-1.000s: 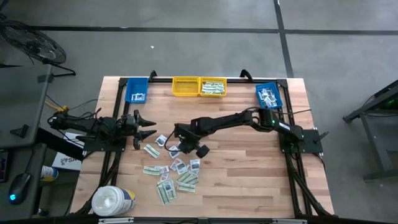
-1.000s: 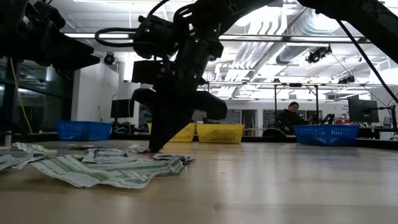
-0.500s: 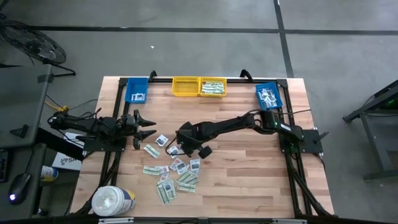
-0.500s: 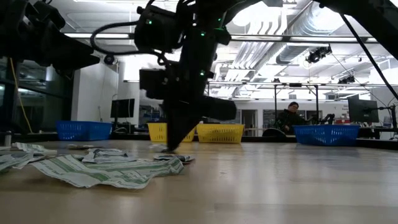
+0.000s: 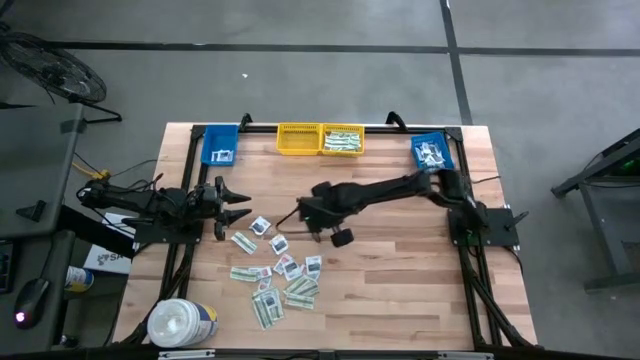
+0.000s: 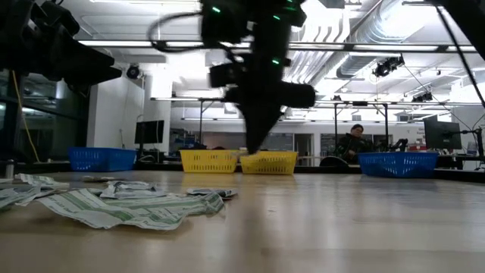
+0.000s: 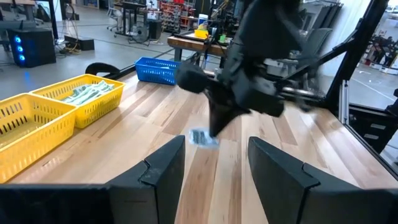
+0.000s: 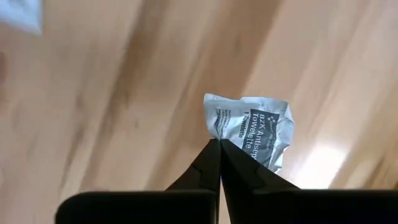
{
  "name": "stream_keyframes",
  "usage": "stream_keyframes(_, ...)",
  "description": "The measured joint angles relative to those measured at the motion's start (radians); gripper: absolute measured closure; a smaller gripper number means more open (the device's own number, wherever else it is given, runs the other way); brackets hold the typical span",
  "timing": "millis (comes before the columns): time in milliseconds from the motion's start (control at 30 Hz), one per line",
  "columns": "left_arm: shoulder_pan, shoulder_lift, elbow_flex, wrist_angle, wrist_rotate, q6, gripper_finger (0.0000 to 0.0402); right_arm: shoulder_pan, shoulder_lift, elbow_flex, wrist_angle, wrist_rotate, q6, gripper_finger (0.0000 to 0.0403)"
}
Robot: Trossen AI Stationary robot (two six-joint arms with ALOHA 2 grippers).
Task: Pick & Place First Aid Supplies
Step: Put the black towelette pack into the right blue bin
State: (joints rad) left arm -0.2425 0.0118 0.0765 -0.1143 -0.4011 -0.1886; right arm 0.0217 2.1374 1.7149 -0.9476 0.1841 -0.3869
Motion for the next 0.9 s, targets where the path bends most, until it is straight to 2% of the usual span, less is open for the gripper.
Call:
stream_keyframes(200, 0.0, 0.0, 0.0, 0.0, 0.0, 0.0, 0.0224, -0.033, -0.209, -0.323, 0.165, 0.009, 0.156, 0.0403)
stream_keyframes(333, 0.0, 0.0, 0.0, 0.0, 0.0, 0.0, 0.0224, -0.05, -0.333, -0.481, 0.197, 0.048, 0.285, 0.0403)
stream_keyframes(633, 0.0, 0.0, 0.0, 0.0, 0.0, 0.0, 0.0224, -0.165, -0.554, -0.714, 0.189, 0.066, 0.548, 0.0403)
stream_keyframes(900, 0.0, 0.0, 0.0, 0.0, 0.0, 0.0, 0.0224, -0.371, -0.738, -0.857, 0.165, 0.056, 0.669, 0.0403)
